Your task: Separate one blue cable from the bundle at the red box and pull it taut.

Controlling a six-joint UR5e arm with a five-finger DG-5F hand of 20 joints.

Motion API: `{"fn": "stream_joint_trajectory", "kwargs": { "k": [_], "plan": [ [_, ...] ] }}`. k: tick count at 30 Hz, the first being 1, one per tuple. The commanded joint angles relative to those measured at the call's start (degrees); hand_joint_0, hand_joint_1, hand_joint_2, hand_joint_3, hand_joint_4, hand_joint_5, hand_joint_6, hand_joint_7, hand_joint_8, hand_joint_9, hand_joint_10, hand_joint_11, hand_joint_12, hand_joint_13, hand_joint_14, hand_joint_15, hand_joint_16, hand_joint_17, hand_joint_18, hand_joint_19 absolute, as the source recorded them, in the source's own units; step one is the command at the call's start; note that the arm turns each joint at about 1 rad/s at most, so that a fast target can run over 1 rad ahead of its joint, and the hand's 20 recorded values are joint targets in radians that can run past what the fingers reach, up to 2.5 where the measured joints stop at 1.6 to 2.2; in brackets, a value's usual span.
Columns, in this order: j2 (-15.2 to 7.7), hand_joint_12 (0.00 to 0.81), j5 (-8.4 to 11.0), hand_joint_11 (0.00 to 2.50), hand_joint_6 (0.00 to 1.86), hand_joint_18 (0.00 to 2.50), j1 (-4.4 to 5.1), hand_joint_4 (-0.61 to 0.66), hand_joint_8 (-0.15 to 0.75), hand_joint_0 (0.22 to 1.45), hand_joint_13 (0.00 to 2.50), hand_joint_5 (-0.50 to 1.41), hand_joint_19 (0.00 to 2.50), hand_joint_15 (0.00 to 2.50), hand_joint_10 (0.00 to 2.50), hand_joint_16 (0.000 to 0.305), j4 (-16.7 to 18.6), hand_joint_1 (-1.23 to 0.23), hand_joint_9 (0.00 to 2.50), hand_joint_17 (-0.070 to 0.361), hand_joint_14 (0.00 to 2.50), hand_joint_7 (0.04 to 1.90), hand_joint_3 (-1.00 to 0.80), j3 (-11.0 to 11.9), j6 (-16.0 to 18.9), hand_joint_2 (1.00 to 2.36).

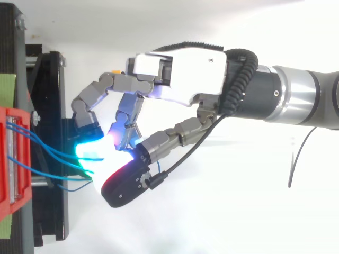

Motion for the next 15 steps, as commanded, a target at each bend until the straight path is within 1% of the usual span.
{"fn": "stream_joint_trajectory", "kwargs": {
  "k": [1, 2, 4, 7, 8, 9, 10, 11, 12, 14, 15],
  "plan": [
    [0.1, 0.447, -0.02, 0.85, 0.92, 1.27, 0.00, -0.03, 0.432, 0.66, 1.28, -0.11, 0.86, 0.75, 0.02, 0.065, -0.4, -0.84, 1.16, 0.147, 0.02, 1.20, -0.13, 0.5, -0.2, 1.02],
    [0.1, 0.442, -0.02, 0.77, 0.91, 1.27, 0.00, -0.03, 0.432, 0.66, 1.28, -0.11, 0.86, 0.72, 0.02, 0.065, -0.6, -0.84, 1.13, 0.146, 0.03, 1.20, -0.13, 0.6, -0.3, 1.02],
    [0.1, 0.437, -0.02, 0.72, 0.91, 1.27, 0.00, -0.02, 0.433, 0.66, 1.27, -0.11, 0.85, 0.69, 0.02, 0.065, -1.4, -0.84, 1.12, 0.146, 0.02, 1.21, -0.13, 0.9, -0.8, 1.02],
    [1.0, 0.443, -0.20, 0.70, 0.91, 1.27, 0.00, -0.01, 0.439, 0.66, 1.26, -0.11, 0.84, 0.68, 0.02, 0.065, -2.8, -0.85, 1.09, 0.147, 0.02, 1.21, -0.13, 1.0, -1.3, 1.02],
    [2.6, 0.444, -0.20, 0.67, 0.91, 1.27, -0.09, -0.01, 0.438, 0.66, 1.25, -0.10, 0.83, 0.67, 0.02, 0.065, -6.9, -0.85, 1.08, 0.147, 0.02, 1.21, -0.13, 1.0, -1.8, 1.02],
    [3.2, 0.451, -0.29, 0.67, 0.91, 1.26, -0.09, -0.01, 0.441, 0.66, 1.24, -0.10, 0.82, 0.66, 0.02, 0.065, -8.9, -0.85, 1.06, 0.146, 0.02, 1.22, -0.13, 0.9, -2.1, 1.02],
    [3.5, 0.451, -0.37, 0.68, 0.91, 1.26, -0.18, -0.01, 0.443, 0.66, 1.23, -0.10, 0.80, 0.66, 0.02, 0.065, -10.0, -0.85, 1.06, 0.146, 0.02, 1.22, -0.13, 0.9, -2.2, 1.02],
    [4.0, 0.451, -0.90, 0.67, 0.91, 1.26, -0.18, 0.00, 0.440, 0.66, 1.22, -0.10, 0.77, 0.65, 0.02, 0.063, -11.8, -0.85, 1.04, 0.142, 0.02, 1.22, -0.13, 0.9, -2.5, 1.02],
    [4.5, 0.445, -1.69, 0.66, 0.91, 1.24, -0.26, 0.00, 0.442, 0.66, 1.21, -0.10, 0.75, 0.64, 0.02, 0.061, -14.5, -0.85, 1.03, 0.138, 0.02, 1.22, -0.13, 0.9, -2.8, 1.02],
    [4.8, 0.434, -2.40, 0.66, 0.91, 1.22, -0.18, 0.00, 0.445, 0.66, 1.19, -0.10, 0.71, 0.60, 0.02, 0.059, -16.9, -0.85, 1.01, 0.133, 0.02, 1.23, -0.13, 0.9, -3.1, 1.02],
    [5.3, 0.431, -2.57, 0.67, 0.91, 1.21, -0.26, 0.00, 0.444, 0.66, 1.18, -0.10, 0.69, 0.59, 0.02, 0.058, -18.6, -0.85, 1.00, 0.130, 0.02, 1.24, -0.14, 0.9, -3.1, 1.02]
  ]
}}
